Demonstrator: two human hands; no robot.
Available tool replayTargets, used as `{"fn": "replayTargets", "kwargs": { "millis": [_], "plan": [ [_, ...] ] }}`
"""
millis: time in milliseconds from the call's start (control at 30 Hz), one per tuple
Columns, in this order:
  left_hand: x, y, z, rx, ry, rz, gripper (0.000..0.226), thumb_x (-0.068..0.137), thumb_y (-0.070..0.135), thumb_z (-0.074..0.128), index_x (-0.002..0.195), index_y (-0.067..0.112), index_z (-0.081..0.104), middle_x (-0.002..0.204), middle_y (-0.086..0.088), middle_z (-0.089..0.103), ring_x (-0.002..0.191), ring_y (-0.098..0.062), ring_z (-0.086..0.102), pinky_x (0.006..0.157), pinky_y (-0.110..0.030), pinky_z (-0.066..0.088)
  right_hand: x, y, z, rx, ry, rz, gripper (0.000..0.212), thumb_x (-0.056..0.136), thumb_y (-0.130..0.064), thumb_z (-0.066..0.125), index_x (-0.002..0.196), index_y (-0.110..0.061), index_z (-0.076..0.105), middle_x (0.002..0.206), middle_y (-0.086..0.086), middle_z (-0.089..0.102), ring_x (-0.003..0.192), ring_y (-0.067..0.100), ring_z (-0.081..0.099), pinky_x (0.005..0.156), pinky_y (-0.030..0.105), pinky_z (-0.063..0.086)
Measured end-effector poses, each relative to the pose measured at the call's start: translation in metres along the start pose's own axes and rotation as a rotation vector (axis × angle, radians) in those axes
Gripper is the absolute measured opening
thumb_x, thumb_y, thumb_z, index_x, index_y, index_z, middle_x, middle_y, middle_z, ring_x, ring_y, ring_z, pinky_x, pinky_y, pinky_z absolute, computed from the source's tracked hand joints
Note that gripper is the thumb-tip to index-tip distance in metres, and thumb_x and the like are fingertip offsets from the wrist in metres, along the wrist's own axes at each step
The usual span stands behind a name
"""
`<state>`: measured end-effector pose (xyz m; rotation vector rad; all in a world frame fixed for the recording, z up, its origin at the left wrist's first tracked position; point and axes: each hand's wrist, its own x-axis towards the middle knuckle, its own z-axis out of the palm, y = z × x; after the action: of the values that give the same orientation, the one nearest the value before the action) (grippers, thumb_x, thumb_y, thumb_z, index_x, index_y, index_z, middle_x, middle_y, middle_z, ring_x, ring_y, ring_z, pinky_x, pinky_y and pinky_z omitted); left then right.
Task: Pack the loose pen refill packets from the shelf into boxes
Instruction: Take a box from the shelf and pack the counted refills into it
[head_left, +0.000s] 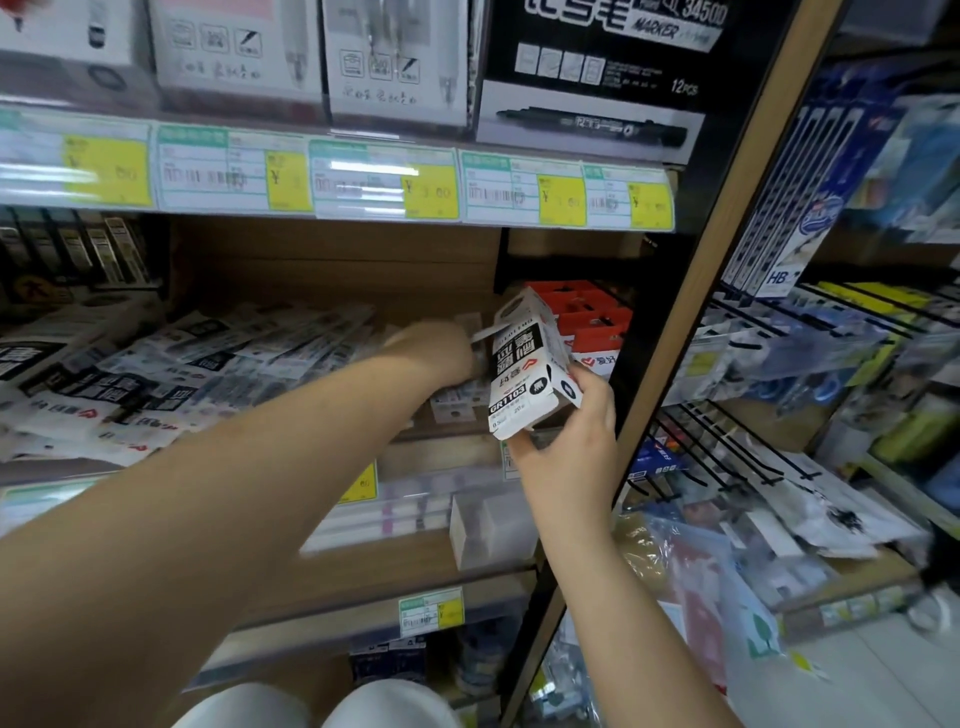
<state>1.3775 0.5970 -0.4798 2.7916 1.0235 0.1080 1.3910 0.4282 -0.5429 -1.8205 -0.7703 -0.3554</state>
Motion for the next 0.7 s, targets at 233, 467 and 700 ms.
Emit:
{"fn": "replayTargets", "kwargs": {
  "millis": [233,467,700],
  "plan": [
    [-0.006,-0.040,-0.008,0.023,-0.069,-0.037,0.068,0.073,0.067,0.059,0.108,0.008,0.060,0.104,-0.011,0.061,0.082,-0.025,0.054,0.068,-0.027,0.041,0.009,-0.001,0.000,-0.019,-0.113,0.001,0.066,0.069,-0.015,0.080,0.119,-0.025,0.038,0.124,-0.005,0.051,0.082,-0.013,0.039,0.060,0.000,0.036],
    [-0.014,-0.051,-0.007,-0.004,-0.003,-0.082,0.069,0.074,0.065,0.060,0.111,0.006,0.057,0.094,-0.008,0.061,0.079,-0.023,0.053,0.063,-0.027,0.042,0.009,-0.001,-0.002,0.067,-0.113,0.041,0.066,0.068,-0.022,0.081,0.118,-0.027,0.038,0.111,-0.015,0.049,0.091,-0.002,0.047,0.062,0.003,0.034],
    [-0.018,-0.035,0.001,0.032,0.033,-0.229,0.088,0.067,0.079,0.051,0.116,0.007,0.058,0.121,-0.020,0.050,0.100,-0.028,0.057,0.079,-0.032,0.049,0.009,0.002,0.001,0.109,-0.120,0.056,0.064,0.067,-0.022,0.082,0.114,-0.024,0.039,0.110,-0.016,0.050,0.093,-0.003,0.048,0.062,0.003,0.035]
  ]
}}
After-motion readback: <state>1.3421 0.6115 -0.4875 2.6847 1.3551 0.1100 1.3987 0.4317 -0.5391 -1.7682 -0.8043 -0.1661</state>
